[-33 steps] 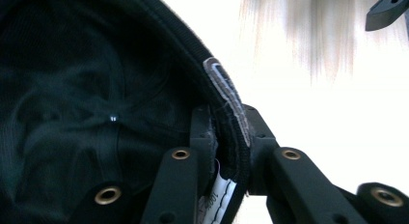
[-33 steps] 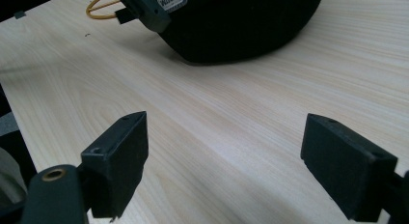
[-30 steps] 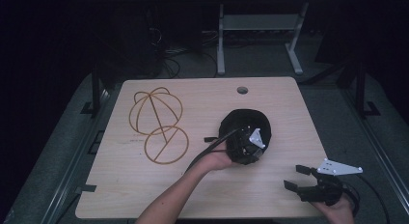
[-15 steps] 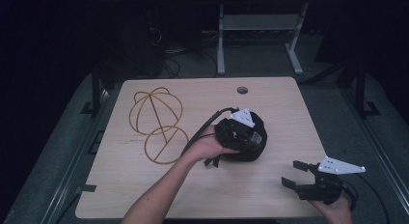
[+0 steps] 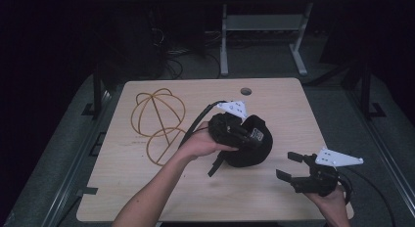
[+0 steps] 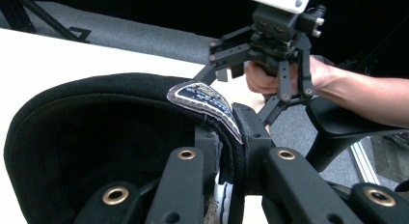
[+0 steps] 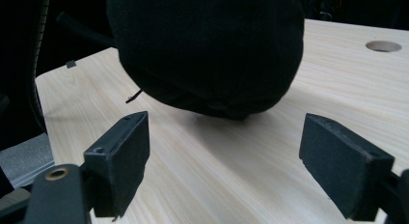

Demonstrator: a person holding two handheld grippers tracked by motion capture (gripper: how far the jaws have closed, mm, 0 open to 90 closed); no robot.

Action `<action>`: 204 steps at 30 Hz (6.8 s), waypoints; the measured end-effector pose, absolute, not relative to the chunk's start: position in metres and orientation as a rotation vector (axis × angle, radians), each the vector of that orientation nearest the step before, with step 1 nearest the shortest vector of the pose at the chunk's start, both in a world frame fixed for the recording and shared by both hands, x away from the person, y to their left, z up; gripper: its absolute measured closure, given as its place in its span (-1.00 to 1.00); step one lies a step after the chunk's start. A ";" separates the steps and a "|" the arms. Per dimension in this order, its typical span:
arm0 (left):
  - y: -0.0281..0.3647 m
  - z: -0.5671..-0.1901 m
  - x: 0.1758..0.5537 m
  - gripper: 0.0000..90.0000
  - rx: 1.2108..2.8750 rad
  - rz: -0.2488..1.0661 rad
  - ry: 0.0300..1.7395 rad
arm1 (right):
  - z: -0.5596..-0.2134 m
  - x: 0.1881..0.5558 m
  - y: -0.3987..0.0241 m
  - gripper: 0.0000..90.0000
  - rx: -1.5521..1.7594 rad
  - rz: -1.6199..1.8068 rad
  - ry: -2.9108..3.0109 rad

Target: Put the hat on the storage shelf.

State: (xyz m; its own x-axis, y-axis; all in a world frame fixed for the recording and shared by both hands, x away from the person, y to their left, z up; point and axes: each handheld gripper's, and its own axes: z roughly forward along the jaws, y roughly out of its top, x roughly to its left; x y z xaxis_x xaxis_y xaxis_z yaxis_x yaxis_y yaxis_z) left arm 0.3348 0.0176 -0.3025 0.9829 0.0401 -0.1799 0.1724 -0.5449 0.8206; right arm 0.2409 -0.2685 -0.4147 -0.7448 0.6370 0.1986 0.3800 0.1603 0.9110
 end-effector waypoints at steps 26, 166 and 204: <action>-0.027 -0.281 0.311 0.82 2.240 -0.261 -0.130 | -0.413 0.258 -0.263 -0.04 0.888 1.700 2.146; 0.117 -0.417 0.247 0.00 2.421 0.110 0.033 | -0.211 0.427 0.041 0.93 0.532 1.685 2.625; 0.120 -0.420 0.245 -0.02 2.400 0.112 0.072 | -0.242 0.443 0.051 0.21 0.634 1.618 2.602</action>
